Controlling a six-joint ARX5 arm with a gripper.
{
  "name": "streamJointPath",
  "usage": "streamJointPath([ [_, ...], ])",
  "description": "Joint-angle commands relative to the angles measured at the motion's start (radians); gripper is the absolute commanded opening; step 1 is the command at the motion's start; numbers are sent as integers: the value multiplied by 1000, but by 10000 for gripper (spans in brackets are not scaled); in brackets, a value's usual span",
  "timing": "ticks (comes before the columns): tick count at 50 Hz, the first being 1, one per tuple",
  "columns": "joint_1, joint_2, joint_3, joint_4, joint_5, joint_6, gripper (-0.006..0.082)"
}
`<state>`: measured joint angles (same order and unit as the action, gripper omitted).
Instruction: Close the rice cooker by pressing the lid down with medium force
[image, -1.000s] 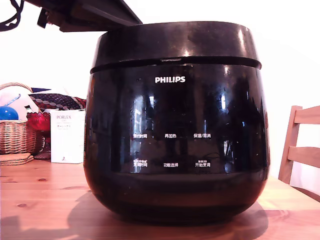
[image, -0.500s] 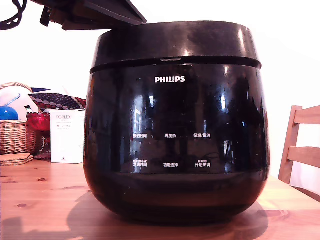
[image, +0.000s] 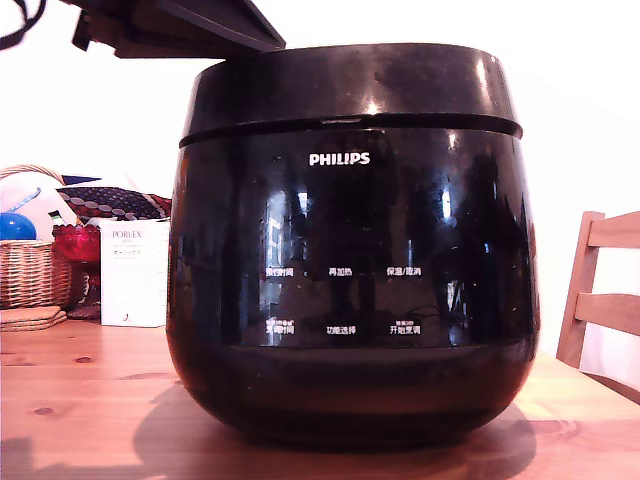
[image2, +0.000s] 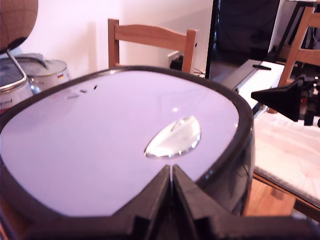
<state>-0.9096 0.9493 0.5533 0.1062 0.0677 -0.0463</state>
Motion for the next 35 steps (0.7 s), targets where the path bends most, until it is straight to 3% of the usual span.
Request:
streamJointPath([
  [1,-2,47,-69,-87,-6,-8,-24],
  [35,-3,93,-148,-56,-5,-7,-24],
])
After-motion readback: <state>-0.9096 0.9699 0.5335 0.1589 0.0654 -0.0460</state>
